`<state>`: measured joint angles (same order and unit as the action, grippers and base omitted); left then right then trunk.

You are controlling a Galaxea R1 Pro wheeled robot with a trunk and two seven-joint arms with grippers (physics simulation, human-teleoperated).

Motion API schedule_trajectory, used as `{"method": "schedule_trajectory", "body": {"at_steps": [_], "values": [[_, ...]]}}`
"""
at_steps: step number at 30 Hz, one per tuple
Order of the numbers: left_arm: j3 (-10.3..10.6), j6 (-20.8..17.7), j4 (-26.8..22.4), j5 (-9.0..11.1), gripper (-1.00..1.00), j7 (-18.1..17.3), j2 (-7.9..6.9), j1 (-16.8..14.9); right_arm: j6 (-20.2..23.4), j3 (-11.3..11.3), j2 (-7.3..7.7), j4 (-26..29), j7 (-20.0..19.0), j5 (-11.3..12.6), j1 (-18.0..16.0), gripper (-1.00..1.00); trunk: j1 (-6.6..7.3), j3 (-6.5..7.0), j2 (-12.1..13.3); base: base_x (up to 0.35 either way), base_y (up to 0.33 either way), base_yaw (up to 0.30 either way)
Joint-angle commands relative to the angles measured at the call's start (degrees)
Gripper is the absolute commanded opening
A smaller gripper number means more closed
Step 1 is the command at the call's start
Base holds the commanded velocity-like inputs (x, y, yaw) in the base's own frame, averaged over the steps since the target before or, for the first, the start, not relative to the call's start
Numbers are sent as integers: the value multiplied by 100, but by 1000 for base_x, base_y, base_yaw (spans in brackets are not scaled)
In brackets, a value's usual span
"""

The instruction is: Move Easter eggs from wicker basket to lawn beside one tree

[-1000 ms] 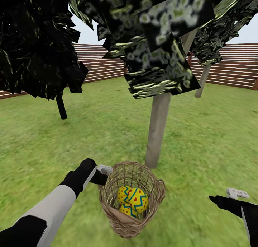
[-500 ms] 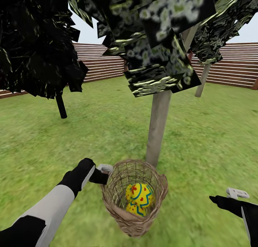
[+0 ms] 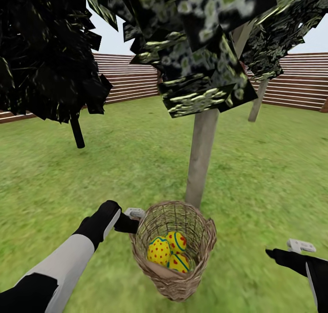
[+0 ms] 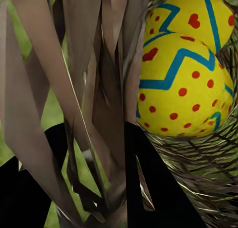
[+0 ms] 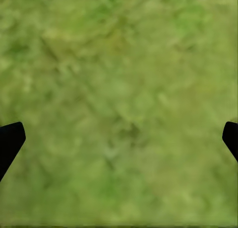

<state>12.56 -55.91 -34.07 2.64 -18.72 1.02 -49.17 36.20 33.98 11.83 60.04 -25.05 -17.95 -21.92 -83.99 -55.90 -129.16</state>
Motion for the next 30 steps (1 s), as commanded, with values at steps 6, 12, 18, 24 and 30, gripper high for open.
{"method": "schedule_trajectory", "body": {"at_steps": [6,12,18,24,30], "values": [[10,-43,-12,167,-100,9,-5,-5,10,3,-5,-129,-35,-60,-5,100,-131,-113,-245,0,0,0],[10,-43,-12,167,-100,17,-6,-5,10,3,-5,-140,-43,-60,-5,100,-263,-221,-485,0,0,0],[18,-43,4,167,-100,18,3,-5,10,3,-5,-141,-44,-60,-5,100,-395,-328,-726,0,0,0],[18,-51,20,160,-100,11,18,-5,10,3,-5,-184,-43,-60,-5,100,-526,-436,-967,0,0,0],[20,-44,115,158,-100,9,30,-5,2,2,-5,-201,-31,-60,-5,100,-658,-544,-1207,0,0,0]]}}
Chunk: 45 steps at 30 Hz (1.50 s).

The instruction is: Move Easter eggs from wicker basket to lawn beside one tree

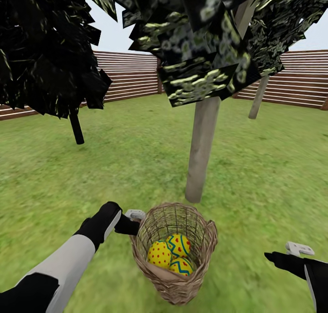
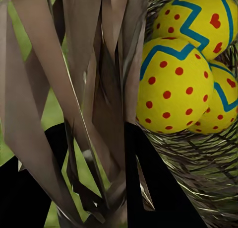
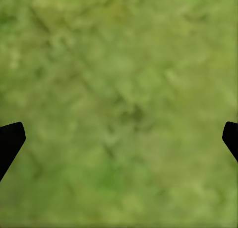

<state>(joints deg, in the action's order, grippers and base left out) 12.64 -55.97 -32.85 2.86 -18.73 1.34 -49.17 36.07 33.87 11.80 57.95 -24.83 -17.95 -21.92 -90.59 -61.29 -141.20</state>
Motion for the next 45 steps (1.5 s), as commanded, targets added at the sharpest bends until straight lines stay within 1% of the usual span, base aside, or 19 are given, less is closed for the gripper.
{"method": "schedule_trajectory", "body": {"at_steps": [1,5,13,26,27,40,45], "values": [[10,-37,-4,136,-100,10,-2,-5,20,14,3,12,-59,-59,-5,100,-21,-23,-44,0,0,0],[10,-37,-3,136,-100,10,-7,-6,23,6,7,14,-76,-59,-5,100,-109,-95,-204,0,0,0],[10,-37,-14,143,-100,10,-20,-5,23,8,7,14,-75,-59,-5,100,-129,-272,-215,0,0,0],[1,-37,-62,136,-100,17,-34,-5,23,10,7,14,-72,-59,-5,100,-129,-272,-215,0,0,0],[1,-31,-63,136,100,18,-35,-5,23,8,7,14,-69,-59,-5,100,-129,-272,-215,0,0,0],[1,-37,-64,140,100,10,-34,-5,23,9,6,12,-63,-59,-5,100,-129,-272,-215,0,0,0],[18,-37,-66,136,100,19,-13,-6,23,11,7,14,-58,-59,-5,100,-116,-162,-208,0,0,0]]}}
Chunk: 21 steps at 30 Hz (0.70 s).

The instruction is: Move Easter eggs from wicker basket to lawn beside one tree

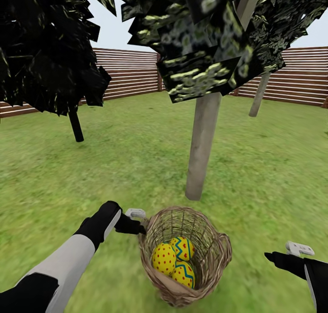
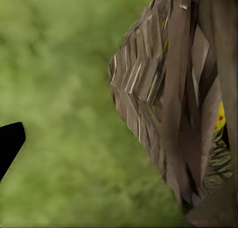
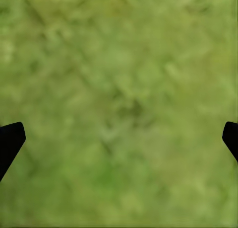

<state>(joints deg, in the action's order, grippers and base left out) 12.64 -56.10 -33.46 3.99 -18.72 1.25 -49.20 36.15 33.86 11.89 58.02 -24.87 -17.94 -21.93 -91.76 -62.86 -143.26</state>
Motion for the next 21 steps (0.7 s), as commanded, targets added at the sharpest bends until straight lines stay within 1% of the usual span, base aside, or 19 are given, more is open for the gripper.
{"method": "schedule_trajectory", "body": {"at_steps": [1,3,6,7,10,17,19,21], "values": [[19,-23,-9,23,100,17,0,-2,15,13,-2,2,-53,-61,-4,100,3,18,0,0,0,0],[27,-23,-30,23,100,17,12,-3,15,10,-2,6,-53,-61,-4,100,9,62,2,0,0,0],[28,-18,-40,23,100,17,23,-2,15,10,-2,4,-53,-61,-4,100,74,116,122,0,0,0],[25,-13,-79,22,100,17,24,-2,15,12,-2,5,-53,-61,-4,100,96,134,162,0,0,0],[34,-21,-454,23,100,17,-20,-2,15,13,-2,0,-53,-61,-4,100,162,188,283,0,0,0],[0,-23,-605,32,100,9,-52,-6,16,7,-11,-13,-51,-61,-4,100,316,313,563,0,0,0],[-34,-27,-613,32,100,9,-57,-5,26,2,-11,6,-52,-61,-4,100,360,349,644,0,0,0],[-134,-34,-616,32,100,9,-61,-5,53,-1,-11,30,-58,-55,-4,100,404,385,724,0,0,0]]}}
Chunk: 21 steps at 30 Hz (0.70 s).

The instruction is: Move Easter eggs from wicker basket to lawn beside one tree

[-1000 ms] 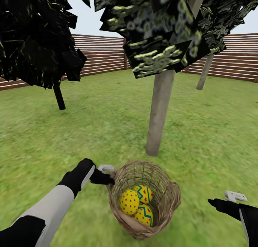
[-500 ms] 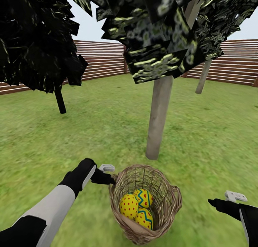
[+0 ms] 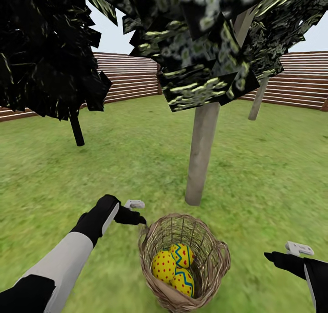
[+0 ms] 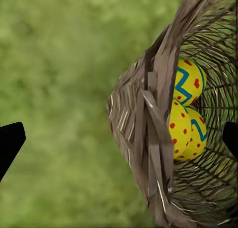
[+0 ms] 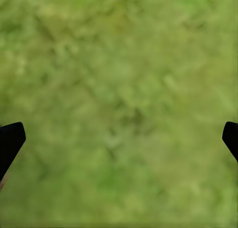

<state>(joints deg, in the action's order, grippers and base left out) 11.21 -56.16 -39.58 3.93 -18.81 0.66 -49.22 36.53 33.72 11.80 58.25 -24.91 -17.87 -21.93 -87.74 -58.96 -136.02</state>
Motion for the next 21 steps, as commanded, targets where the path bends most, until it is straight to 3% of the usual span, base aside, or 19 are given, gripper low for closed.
{"method": "schedule_trajectory", "body": {"at_steps": [1,3,4,8,10,14,18,21], "values": [[-50,-33,-5,38,100,18,-3,-5,20,11,-2,12,-56,-54,-4,100,24,13,39,0,0,0],[-194,-49,-5,39,100,18,0,-6,30,1,-6,22,-63,-39,-4,100,67,49,120,0,0,0],[-408,-73,-15,46,100,18,11,-6,37,-90,-22,12,-67,-38,-4,100,89,67,160,0,0,0],[-675,-118,-203,49,100,22,65,-8,55,-480,-105,60,-71,-22,-4,100,177,139,320,0,0,0],[-795,-126,-348,52,100,23,64,-8,61,-563,-122,173,-72,-14,-4,100,221,175,400,0,0,0],[-1363,-132,-618,90,100,24,41,-8,73,-621,-235,668,-68,-16,-12,100,243,193,440,0,0,0],[-1541,-132,-712,102,100,22,36,-8,317,-672,-298,1022,-56,-55,-13,100,243,193,440,0,0,1],[-1567,-132,-726,107,100,19,28,-3,598,-864,-295,1095,-40,-94,-13,100,243,199,440,0,-10,120]]}}
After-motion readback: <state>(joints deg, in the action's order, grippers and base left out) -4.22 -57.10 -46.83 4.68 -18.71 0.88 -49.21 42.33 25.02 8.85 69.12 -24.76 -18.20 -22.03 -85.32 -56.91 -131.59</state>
